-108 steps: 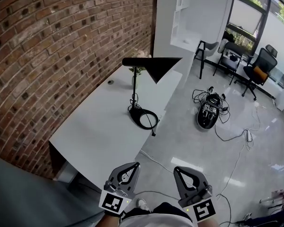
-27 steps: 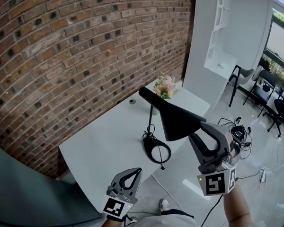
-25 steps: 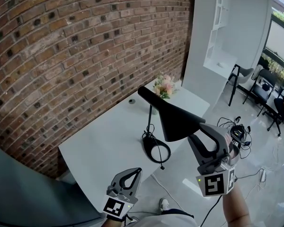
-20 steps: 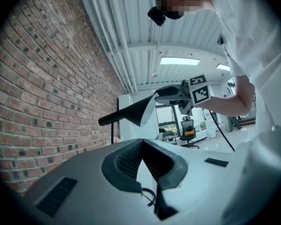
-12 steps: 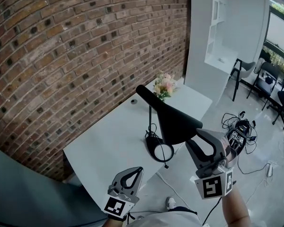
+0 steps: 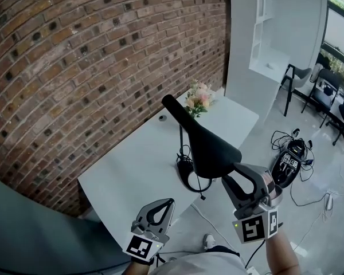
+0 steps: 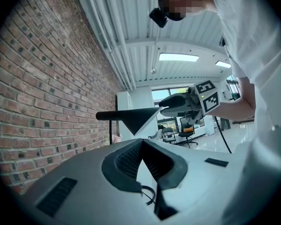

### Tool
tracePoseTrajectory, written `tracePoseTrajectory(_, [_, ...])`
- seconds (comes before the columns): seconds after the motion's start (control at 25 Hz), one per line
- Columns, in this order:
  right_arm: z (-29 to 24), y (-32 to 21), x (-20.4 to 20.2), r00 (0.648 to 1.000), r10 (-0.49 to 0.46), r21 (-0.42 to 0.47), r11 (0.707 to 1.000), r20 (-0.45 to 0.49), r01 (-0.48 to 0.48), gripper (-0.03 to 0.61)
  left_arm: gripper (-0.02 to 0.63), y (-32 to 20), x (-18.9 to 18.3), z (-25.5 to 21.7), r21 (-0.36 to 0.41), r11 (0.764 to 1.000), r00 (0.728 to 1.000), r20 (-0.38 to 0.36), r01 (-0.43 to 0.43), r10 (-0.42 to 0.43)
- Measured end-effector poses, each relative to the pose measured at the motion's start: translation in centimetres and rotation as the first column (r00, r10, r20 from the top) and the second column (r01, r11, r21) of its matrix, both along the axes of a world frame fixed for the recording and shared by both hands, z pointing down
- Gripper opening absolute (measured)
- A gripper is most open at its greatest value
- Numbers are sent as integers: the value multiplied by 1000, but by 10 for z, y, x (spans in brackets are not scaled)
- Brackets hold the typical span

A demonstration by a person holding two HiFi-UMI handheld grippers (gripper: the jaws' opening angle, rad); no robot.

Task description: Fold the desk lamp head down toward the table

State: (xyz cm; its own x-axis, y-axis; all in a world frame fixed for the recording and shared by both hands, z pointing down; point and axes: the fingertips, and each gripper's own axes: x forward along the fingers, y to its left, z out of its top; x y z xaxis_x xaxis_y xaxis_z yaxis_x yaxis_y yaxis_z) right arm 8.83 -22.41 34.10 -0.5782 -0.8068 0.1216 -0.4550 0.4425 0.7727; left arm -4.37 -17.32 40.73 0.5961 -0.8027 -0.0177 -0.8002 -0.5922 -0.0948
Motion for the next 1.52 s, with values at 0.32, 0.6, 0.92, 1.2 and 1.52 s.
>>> tracePoseTrajectory(0.32, [16,0,-1,999,3,-59,998,33,-1,147,8,1,0,3,-8,1000,1000,-1,3,-3])
tracePoseTrajectory(0.6, [30,-1,-3,1000,1,-105,994,27,2,147,8,3,-6,7,-24,999,1000,-6,24,-24])
tracePoseTrajectory(0.92, [53,-4,-6,1000,-20,-173,985,10,21,147,8,1,-9,8,-25,999,999,-11,45,-45])
tracePoseTrajectory(1.2, [64,-10,-6,999,-42,-213,976,20,45,147,8,-2,-11,11,-48,997,998,-6,68,-69])
tracePoseTrajectory(1.52, [82,-17,-10,998,-70,-254,965,7,70,147,8,-7,-12,16,-60,994,996,-7,88,-88])
